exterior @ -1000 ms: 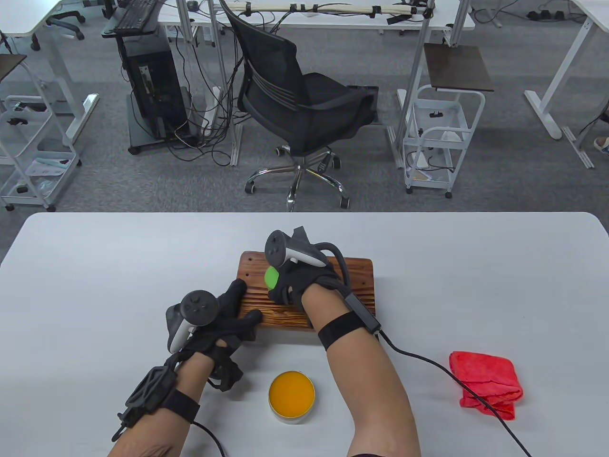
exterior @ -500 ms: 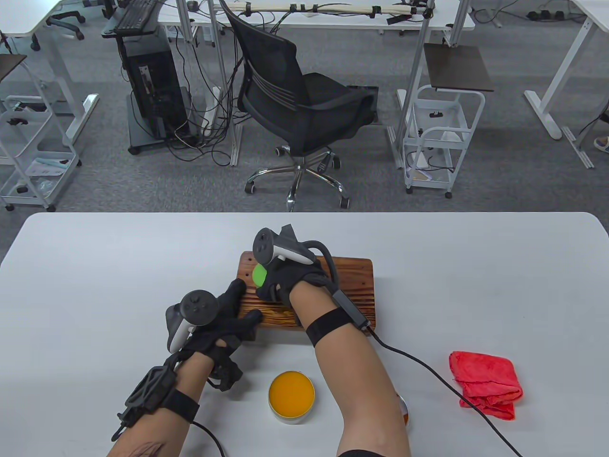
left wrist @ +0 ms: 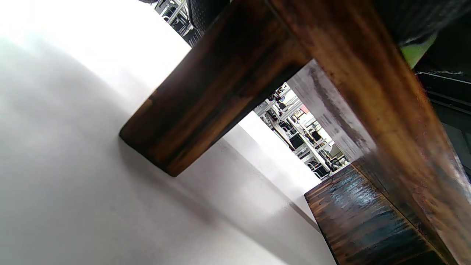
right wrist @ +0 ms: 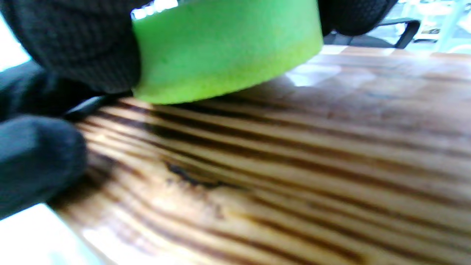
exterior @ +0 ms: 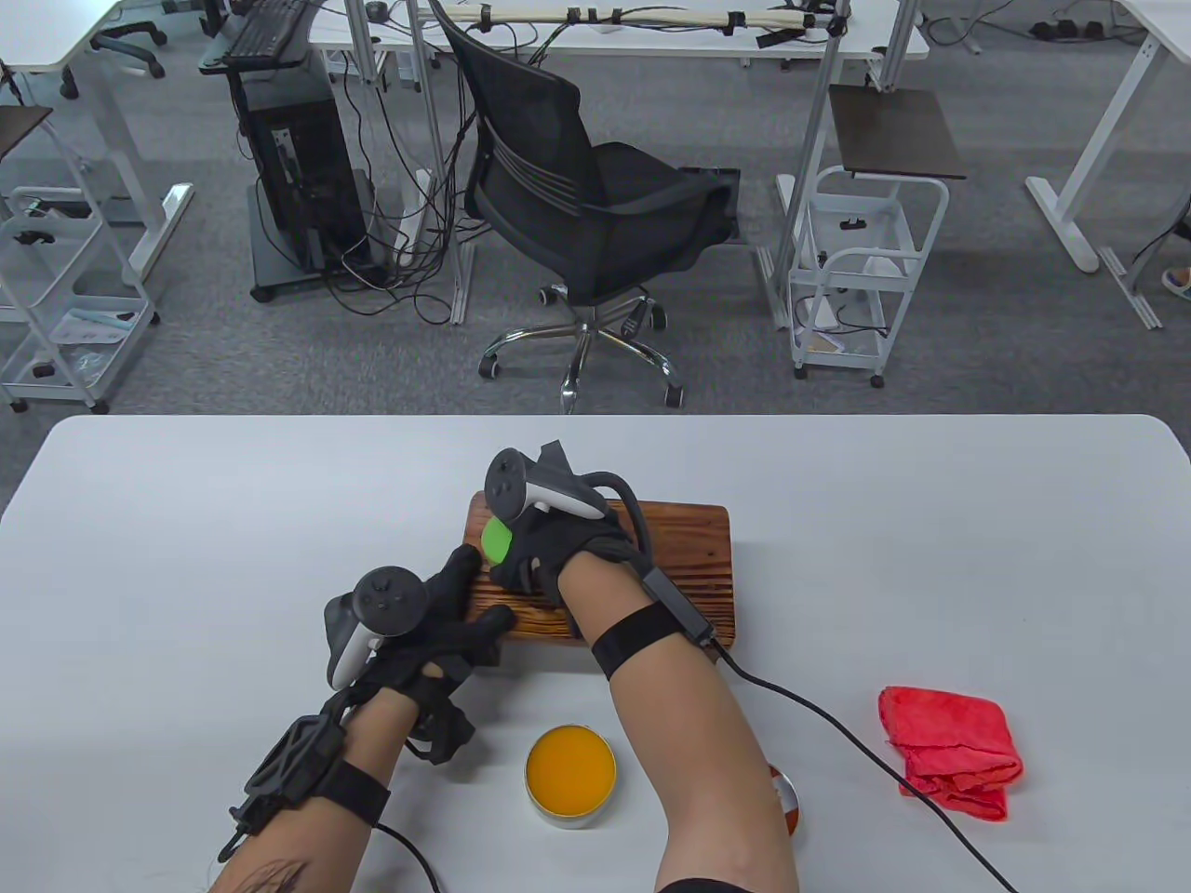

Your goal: Dip and apply wood wax on stool

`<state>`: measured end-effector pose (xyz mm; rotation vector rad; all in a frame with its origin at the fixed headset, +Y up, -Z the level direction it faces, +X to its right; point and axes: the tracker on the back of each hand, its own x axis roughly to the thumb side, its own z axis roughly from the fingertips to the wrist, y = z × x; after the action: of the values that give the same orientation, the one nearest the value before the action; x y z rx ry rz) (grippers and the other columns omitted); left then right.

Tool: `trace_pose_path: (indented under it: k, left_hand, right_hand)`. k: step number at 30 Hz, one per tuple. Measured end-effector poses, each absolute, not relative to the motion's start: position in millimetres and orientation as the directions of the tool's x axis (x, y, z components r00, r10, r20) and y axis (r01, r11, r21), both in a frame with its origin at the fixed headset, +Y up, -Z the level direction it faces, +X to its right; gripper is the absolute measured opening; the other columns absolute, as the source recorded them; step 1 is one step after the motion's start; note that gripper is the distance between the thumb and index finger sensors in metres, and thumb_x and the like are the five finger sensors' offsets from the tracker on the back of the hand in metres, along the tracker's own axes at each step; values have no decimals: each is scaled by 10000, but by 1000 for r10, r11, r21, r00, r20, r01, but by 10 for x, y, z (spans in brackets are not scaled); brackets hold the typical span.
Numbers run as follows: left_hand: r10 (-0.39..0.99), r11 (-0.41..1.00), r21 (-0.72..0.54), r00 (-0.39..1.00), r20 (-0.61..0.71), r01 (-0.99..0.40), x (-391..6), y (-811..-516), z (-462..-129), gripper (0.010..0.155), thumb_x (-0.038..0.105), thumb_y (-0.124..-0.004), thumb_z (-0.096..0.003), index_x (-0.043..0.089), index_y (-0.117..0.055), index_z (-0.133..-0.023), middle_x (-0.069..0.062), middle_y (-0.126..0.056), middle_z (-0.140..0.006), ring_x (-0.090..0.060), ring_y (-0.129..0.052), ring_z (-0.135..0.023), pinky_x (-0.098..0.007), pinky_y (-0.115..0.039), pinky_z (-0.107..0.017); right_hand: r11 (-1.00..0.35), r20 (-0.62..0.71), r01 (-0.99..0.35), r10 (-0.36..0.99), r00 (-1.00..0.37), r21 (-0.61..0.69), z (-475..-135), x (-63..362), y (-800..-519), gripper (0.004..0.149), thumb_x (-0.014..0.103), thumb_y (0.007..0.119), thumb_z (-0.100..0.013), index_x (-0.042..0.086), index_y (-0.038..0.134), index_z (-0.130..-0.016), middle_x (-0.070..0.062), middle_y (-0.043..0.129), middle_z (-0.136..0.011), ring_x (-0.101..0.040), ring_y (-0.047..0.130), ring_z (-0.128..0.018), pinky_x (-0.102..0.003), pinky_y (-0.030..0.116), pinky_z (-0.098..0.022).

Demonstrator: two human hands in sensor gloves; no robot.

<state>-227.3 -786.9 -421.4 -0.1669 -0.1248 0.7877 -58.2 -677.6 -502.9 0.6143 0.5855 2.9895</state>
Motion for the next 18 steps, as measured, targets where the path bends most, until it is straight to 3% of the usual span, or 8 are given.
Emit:
trace_pose_path:
  k: [7, 18]
  left_hand:
    - [714, 693, -198, 699, 50, -694, -2274, -7870, -4218, 1021, 751, -749, -442, 356, -152, -1169, -176, -383, -1235, -590, -266, -1075, -872, -204, -625]
    - [715, 691, -199, 697, 50, -695, -2274, -7871, -4219, 1022, 752, -749, -440, 360, -150, -1169, -176, -383, -1235, -591, -265, -1075, -873, -204, -624]
  right_hand:
    - [-930, 319, 46, 78, -945, 364, -5095, -565, -6746, 939, 651, 899, -423, 305, 471, -1184, -145, 377, -1177, -508, 585, -936, -682, 615, -662]
    - [-935, 337, 42, 86, -937, 353, -5081, -619, -6765, 956, 657, 905, -415, 324, 451, -1188, -120, 368, -1184, -497, 579, -944, -677, 612, -668]
